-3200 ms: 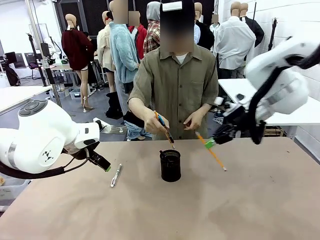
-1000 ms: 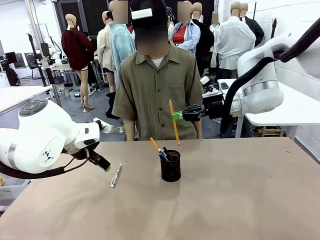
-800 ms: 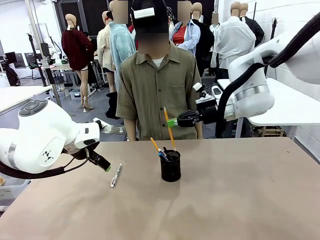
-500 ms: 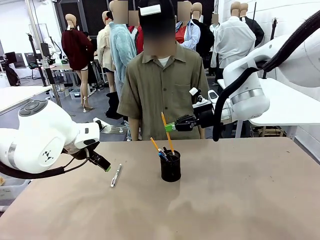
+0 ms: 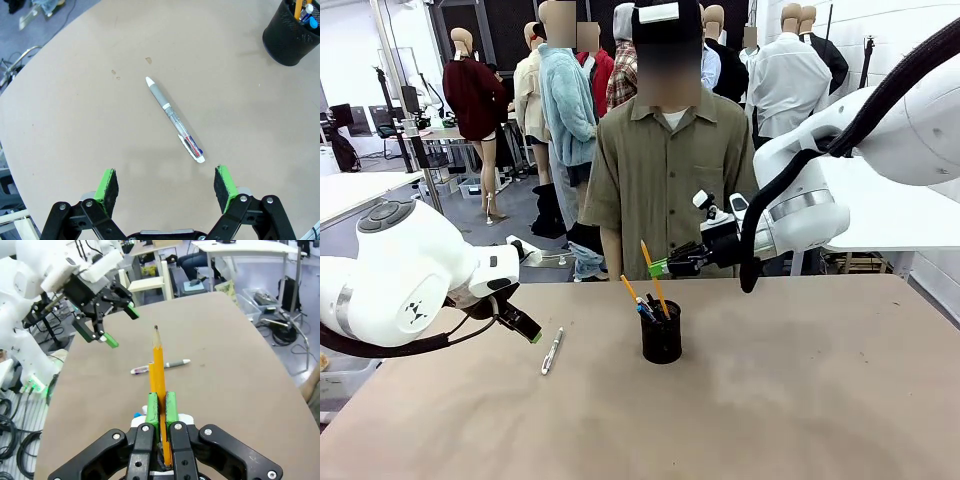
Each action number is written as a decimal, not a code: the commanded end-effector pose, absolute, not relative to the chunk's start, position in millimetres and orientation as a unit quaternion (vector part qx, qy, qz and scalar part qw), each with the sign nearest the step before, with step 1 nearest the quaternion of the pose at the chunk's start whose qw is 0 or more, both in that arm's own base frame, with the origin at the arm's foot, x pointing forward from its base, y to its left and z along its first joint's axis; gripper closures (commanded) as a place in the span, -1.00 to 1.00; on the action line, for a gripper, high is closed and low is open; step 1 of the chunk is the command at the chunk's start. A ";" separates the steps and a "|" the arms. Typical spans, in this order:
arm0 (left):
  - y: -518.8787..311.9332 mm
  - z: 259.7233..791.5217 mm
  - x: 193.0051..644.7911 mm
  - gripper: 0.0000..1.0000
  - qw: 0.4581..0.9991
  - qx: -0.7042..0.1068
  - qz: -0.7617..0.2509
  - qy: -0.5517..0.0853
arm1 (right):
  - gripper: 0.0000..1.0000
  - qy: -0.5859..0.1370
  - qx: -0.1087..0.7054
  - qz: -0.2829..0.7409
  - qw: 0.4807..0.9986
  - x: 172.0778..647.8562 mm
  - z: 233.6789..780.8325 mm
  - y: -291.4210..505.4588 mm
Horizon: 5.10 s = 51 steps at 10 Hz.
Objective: Place the pens into the pen holder.
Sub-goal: Pick up a writing instrument from the table and place it into the Pen holder.
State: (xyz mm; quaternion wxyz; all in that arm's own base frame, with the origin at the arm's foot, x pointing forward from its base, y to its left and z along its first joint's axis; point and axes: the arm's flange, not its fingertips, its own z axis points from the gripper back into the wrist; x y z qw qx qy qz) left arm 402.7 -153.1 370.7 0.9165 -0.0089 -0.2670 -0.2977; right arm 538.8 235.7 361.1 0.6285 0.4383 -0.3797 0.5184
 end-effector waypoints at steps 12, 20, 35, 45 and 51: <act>-151.0 371.2 402.8 -1.00 0.917 -0.010 -0.295 -0.268 | -0.28 -0.451 0.359 0.471 0.668 495.9 372.1 154.2; -151.0 371.2 402.8 -1.00 0.917 -0.010 -0.295 -0.268 | -0.28 -0.261 0.140 0.290 0.910 460.6 434.1 36.5; -212.5 353.0 486.3 -1.00 0.960 -0.002 -0.254 -0.119 | -0.28 -0.119 0.024 0.226 0.966 451.8 461.3 15.1; -207.7 300.2 511.4 -0.06 0.961 -0.024 -0.269 -0.057 | -0.28 -0.119 0.024 0.226 0.966 451.8 461.3 15.1; -209.2 301.1 508.6 1.00 0.957 -0.015 -0.284 -0.048 | -0.28 -0.119 0.024 0.226 0.966 451.8 461.3 15.1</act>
